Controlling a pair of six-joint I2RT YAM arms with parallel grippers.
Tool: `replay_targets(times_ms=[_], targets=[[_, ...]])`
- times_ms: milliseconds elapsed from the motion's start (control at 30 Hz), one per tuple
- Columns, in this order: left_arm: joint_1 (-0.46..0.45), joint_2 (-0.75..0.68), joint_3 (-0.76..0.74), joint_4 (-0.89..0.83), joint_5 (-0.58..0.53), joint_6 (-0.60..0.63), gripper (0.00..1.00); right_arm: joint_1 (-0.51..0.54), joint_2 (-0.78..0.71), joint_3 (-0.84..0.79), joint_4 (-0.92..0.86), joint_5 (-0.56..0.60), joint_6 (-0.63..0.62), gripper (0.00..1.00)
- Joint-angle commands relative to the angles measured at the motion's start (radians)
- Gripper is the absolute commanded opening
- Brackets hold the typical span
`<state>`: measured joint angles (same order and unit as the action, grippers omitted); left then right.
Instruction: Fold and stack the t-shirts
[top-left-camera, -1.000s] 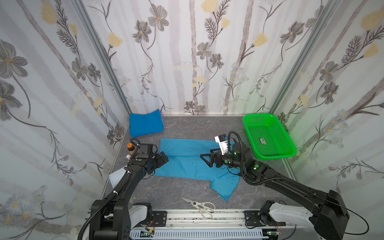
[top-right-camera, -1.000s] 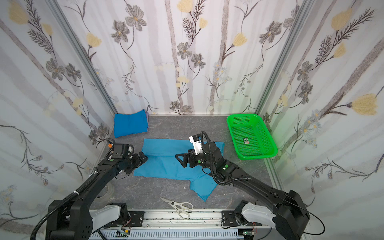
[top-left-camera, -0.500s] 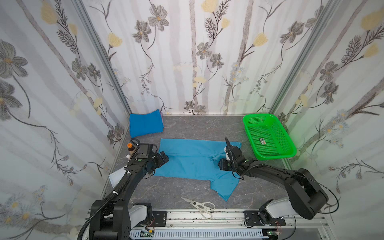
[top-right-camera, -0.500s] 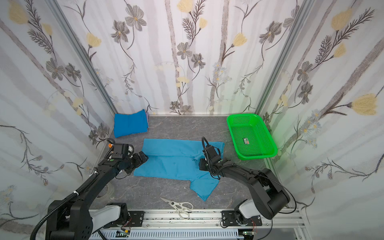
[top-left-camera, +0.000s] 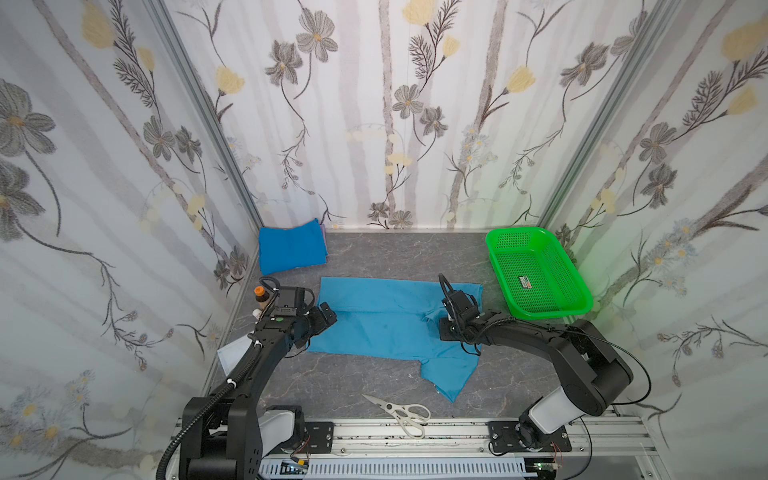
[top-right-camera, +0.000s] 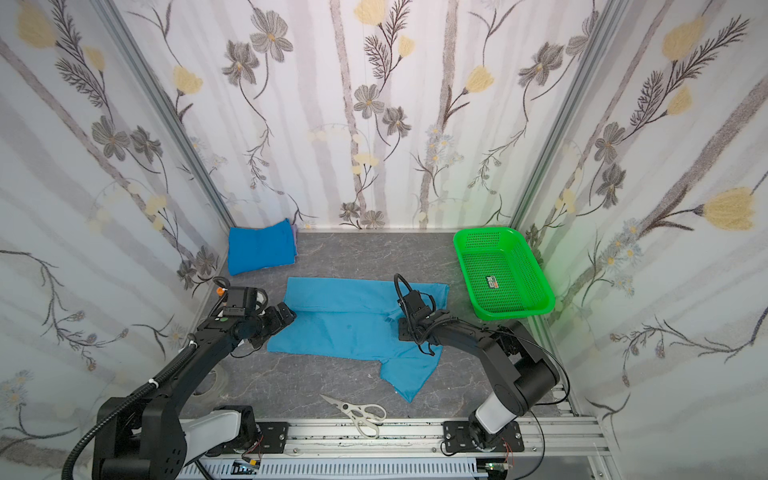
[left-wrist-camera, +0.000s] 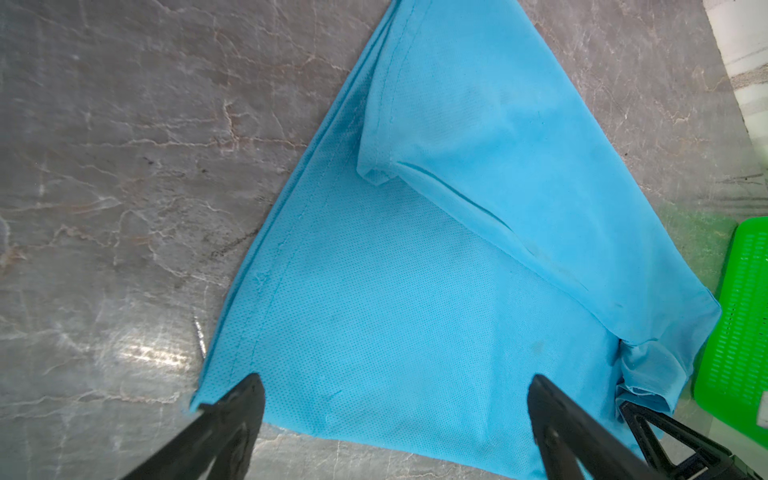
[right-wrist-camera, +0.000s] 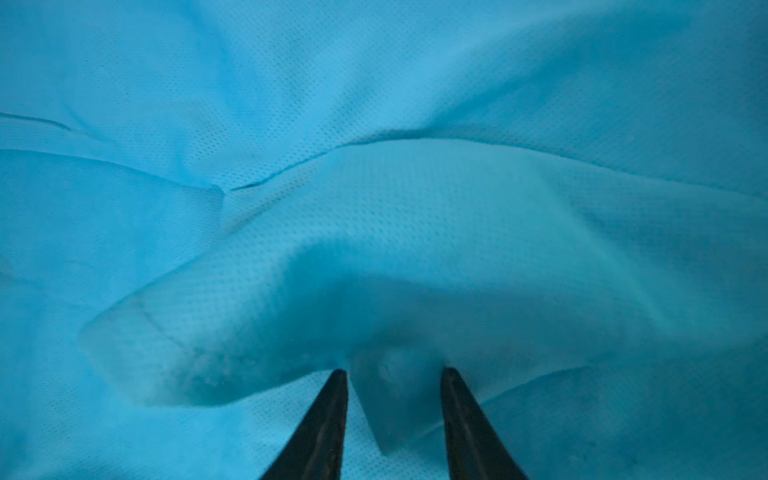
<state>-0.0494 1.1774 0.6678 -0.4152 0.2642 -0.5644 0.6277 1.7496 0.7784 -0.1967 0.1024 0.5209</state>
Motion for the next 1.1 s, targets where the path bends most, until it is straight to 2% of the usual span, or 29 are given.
replay_targets(times_ms=[0,200,467,800,900,1067], targets=[[0.002,0.002,0.007,0.018,0.004,-0.003,1.00,0.006,0.010,0.003,-0.004,0.027,-0.006,0.35],[0.003,-0.005,0.004,0.016,0.001,-0.002,1.00,0.053,-0.001,0.004,-0.035,0.064,0.002,0.35],[0.003,-0.013,0.000,0.011,-0.001,-0.003,1.00,0.062,0.013,0.010,-0.049,0.092,0.002,0.16],[0.004,-0.016,-0.001,0.009,-0.002,-0.003,1.00,0.089,-0.095,0.031,-0.114,0.122,-0.002,0.15],[0.004,-0.016,-0.001,0.012,-0.002,-0.004,1.00,0.091,-0.122,0.025,-0.128,0.125,-0.007,0.06],[0.003,-0.012,-0.002,0.015,-0.001,-0.003,1.00,0.090,-0.146,0.012,-0.142,0.124,-0.009,0.01]])
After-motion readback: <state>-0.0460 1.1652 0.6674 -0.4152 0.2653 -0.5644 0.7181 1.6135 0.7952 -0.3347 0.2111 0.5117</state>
